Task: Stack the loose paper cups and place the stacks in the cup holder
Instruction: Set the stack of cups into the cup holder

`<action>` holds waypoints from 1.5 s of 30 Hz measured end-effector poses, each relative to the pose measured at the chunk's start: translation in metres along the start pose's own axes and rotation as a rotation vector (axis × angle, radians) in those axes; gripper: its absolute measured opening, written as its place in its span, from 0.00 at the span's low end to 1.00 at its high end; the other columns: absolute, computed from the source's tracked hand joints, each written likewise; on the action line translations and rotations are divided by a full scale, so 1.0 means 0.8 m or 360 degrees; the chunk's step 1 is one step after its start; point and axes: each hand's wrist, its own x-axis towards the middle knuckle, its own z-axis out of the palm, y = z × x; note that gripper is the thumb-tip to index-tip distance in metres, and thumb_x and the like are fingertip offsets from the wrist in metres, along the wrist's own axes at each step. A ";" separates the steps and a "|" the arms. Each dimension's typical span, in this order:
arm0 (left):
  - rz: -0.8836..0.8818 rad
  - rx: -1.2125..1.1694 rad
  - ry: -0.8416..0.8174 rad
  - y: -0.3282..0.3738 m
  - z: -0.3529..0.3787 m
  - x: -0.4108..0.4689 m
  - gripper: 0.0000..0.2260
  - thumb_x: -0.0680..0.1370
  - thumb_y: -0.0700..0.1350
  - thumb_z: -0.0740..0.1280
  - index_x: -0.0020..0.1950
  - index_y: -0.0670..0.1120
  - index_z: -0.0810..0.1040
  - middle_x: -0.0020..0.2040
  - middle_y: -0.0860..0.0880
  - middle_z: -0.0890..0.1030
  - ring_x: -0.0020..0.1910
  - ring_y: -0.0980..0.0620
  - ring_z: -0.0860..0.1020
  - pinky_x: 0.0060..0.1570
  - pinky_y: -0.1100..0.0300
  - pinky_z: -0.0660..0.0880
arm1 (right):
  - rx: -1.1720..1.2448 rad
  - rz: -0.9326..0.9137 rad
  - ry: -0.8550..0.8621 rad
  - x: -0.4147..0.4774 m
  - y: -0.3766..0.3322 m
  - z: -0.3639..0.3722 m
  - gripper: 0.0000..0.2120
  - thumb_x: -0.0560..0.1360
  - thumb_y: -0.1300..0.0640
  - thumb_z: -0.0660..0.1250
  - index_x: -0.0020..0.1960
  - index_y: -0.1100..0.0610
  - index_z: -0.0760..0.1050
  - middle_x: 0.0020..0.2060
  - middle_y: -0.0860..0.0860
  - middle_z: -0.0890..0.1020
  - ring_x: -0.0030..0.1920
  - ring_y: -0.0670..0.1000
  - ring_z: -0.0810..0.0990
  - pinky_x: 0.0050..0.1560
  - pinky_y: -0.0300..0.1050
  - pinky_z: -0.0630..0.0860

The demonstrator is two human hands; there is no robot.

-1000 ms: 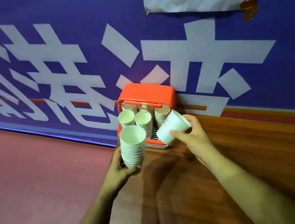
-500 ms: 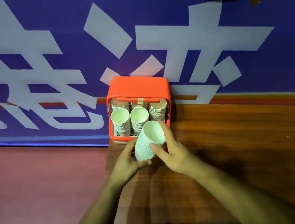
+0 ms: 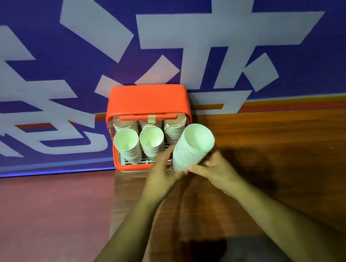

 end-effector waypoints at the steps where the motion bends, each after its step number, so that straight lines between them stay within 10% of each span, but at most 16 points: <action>1: -0.0020 -0.0033 -0.0022 -0.001 0.000 0.003 0.32 0.71 0.37 0.78 0.73 0.46 0.72 0.68 0.51 0.76 0.65 0.62 0.73 0.54 0.78 0.69 | -0.0029 -0.0033 0.0024 0.007 0.000 -0.001 0.37 0.66 0.68 0.77 0.70 0.56 0.65 0.62 0.51 0.78 0.60 0.44 0.78 0.58 0.39 0.77; 5: -0.0101 -0.0065 -0.0046 -0.015 -0.014 0.004 0.28 0.73 0.38 0.76 0.71 0.45 0.72 0.66 0.52 0.77 0.65 0.59 0.76 0.51 0.73 0.74 | -0.0138 -0.0077 0.0083 0.030 0.002 0.000 0.41 0.63 0.56 0.79 0.71 0.48 0.62 0.64 0.44 0.75 0.62 0.39 0.74 0.60 0.37 0.72; 11: -0.0147 0.0277 0.0700 -0.040 -0.055 -0.003 0.13 0.74 0.40 0.74 0.55 0.49 0.76 0.47 0.50 0.77 0.43 0.54 0.77 0.41 0.55 0.76 | -0.0218 -0.0089 0.0226 0.060 0.012 0.002 0.48 0.59 0.47 0.78 0.74 0.49 0.59 0.68 0.46 0.71 0.69 0.47 0.70 0.70 0.50 0.68; 20: -0.0130 0.0547 0.0560 -0.041 -0.039 0.018 0.22 0.77 0.47 0.73 0.70 0.51 0.74 0.62 0.46 0.78 0.51 0.49 0.80 0.53 0.51 0.79 | -0.0177 -0.0133 0.0174 0.090 0.027 0.018 0.40 0.67 0.62 0.78 0.71 0.47 0.61 0.60 0.38 0.71 0.61 0.42 0.73 0.53 0.30 0.73; 25: -0.0148 0.0605 0.0636 -0.047 -0.041 0.017 0.27 0.76 0.49 0.73 0.73 0.49 0.68 0.57 0.45 0.79 0.44 0.50 0.79 0.44 0.50 0.80 | -0.0391 -0.0102 0.0292 0.099 0.047 0.027 0.40 0.63 0.56 0.81 0.70 0.52 0.65 0.63 0.48 0.74 0.63 0.47 0.74 0.62 0.44 0.73; 32: -0.0310 0.0691 0.1057 -0.077 -0.066 0.015 0.43 0.68 0.53 0.80 0.72 0.36 0.63 0.64 0.35 0.68 0.64 0.35 0.69 0.63 0.39 0.71 | -0.0836 -0.0120 0.0528 0.111 0.061 0.044 0.40 0.63 0.49 0.80 0.70 0.58 0.67 0.62 0.58 0.76 0.64 0.59 0.70 0.63 0.55 0.71; 37: -0.0514 0.0329 0.0845 -0.097 -0.079 0.022 0.50 0.66 0.51 0.82 0.78 0.39 0.56 0.75 0.40 0.63 0.76 0.44 0.62 0.75 0.52 0.61 | -0.0793 -0.0067 0.0482 0.122 0.065 0.046 0.40 0.65 0.49 0.79 0.71 0.56 0.66 0.63 0.58 0.75 0.64 0.58 0.70 0.62 0.52 0.71; 45: -0.0414 0.0193 0.0728 -0.107 -0.093 0.041 0.35 0.70 0.43 0.79 0.73 0.49 0.68 0.70 0.52 0.74 0.69 0.55 0.71 0.68 0.57 0.69 | -0.0764 -0.0049 0.0442 0.127 0.070 0.052 0.41 0.65 0.49 0.79 0.72 0.53 0.62 0.66 0.54 0.74 0.68 0.55 0.69 0.64 0.51 0.72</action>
